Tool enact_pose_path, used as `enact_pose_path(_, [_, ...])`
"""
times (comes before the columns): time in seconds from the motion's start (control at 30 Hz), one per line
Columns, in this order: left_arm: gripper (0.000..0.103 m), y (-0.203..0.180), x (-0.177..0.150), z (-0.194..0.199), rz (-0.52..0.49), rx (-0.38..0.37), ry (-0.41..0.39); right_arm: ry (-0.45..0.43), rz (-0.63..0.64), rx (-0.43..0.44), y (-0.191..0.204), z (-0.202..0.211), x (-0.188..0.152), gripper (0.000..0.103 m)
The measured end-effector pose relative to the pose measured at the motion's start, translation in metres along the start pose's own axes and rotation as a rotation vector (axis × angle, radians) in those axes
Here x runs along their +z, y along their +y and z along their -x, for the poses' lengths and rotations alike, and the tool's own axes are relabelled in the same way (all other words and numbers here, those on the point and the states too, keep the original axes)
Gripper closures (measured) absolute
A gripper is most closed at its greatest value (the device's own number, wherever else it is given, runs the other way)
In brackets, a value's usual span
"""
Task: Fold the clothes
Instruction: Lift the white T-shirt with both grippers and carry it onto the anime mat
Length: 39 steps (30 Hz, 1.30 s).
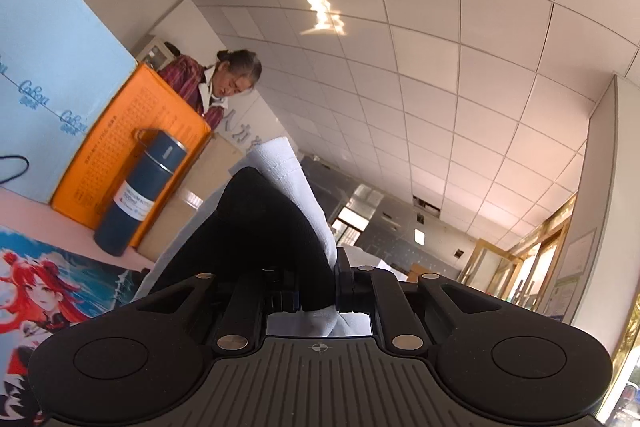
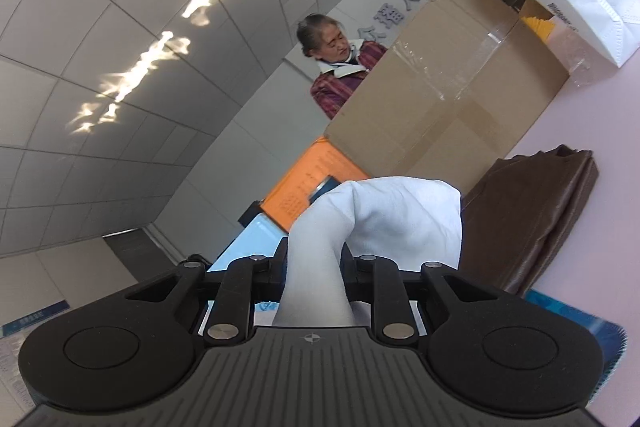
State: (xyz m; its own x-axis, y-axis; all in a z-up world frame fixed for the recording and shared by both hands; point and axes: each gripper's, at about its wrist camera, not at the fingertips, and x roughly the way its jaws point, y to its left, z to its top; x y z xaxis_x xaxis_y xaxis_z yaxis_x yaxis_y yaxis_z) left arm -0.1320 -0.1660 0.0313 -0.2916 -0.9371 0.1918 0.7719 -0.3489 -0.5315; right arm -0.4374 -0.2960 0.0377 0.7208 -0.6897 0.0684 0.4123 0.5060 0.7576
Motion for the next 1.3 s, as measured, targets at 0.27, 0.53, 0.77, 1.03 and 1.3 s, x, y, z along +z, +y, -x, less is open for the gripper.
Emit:
enact_pose_path(0.27, [0.09,0.015,0.05,0.121,-0.136,0.261,-0.216,0.252,0.005,0.254,0.076,-0.088,-0.077,0.084])
enact_pose_path(0.53, [0.09,0.025,0.067,0.218,-0.193,0.471,-0.273,0.481,0.039,0.39,0.145,-0.149,-0.172,0.084])
enact_pose_path(0.77, [0.089,0.029,0.007,0.262,-0.021,0.537,-0.232,0.73,0.174,0.332,0.137,-0.149,-0.204,0.084])
enact_pose_path(1.03, [0.084,0.034,-0.037,0.254,0.034,0.625,-0.058,0.73,0.472,0.159,0.115,-0.111,-0.215,0.083])
enact_pose_path(1.3, [0.014,0.012,-0.037,0.301,-0.022,0.786,-0.143,0.57,0.682,0.14,0.119,-0.071,-0.213,0.031])
